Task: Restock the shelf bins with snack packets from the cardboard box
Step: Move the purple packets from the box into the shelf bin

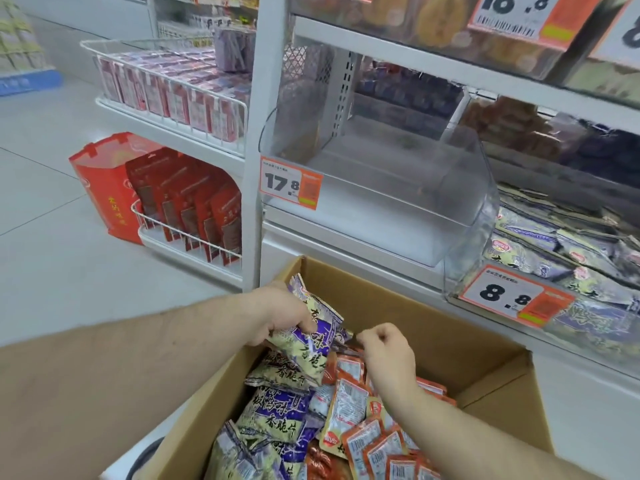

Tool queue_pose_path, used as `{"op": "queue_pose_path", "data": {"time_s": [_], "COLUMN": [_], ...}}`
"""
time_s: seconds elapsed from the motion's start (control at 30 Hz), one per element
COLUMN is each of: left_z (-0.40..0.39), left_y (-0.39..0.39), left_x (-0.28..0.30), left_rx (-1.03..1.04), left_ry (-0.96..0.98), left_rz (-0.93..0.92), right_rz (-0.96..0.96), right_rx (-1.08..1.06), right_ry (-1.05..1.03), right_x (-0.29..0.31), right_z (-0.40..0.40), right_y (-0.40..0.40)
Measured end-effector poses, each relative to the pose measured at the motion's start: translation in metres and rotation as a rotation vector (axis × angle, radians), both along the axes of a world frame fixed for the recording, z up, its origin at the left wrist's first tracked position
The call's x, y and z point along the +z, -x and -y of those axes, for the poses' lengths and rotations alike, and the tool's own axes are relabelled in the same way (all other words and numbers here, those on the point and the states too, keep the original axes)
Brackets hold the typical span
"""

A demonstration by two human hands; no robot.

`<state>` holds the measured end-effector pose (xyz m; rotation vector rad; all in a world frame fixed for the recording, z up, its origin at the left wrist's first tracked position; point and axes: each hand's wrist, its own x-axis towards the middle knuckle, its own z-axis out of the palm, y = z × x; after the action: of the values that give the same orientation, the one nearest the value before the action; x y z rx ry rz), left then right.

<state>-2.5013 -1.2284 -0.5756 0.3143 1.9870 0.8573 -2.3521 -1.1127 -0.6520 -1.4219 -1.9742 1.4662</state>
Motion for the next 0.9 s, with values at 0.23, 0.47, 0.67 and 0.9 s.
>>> {"op": "queue_pose_path", "data": {"time_s": [0.23,0.47,0.67,0.9], "left_z": [0.002,0.004,0.007,-0.014], "left_y": [0.009,0.01,0.005,-0.037], "left_x": [-0.009,0.001,0.016,0.049], "left_rx": [0.0,-0.034,0.009,-0.032], "left_ry": [-0.036,-0.058,-0.19,-0.4], "left_rz": [-0.04,0.078,0.22,0.06], "right_rz": [0.167,0.216,0.235,0.113], "right_rx": [-0.159,0.019,0.255,0.202], "right_ry": [0.628,0.677,0.19,0.023], "right_x": [-0.05,-0.049,0.039,0.147], "right_z": [-0.027,-0.031,-0.04,-0.042], "right_y": [0.067,0.06,-0.009,-0.09]}}
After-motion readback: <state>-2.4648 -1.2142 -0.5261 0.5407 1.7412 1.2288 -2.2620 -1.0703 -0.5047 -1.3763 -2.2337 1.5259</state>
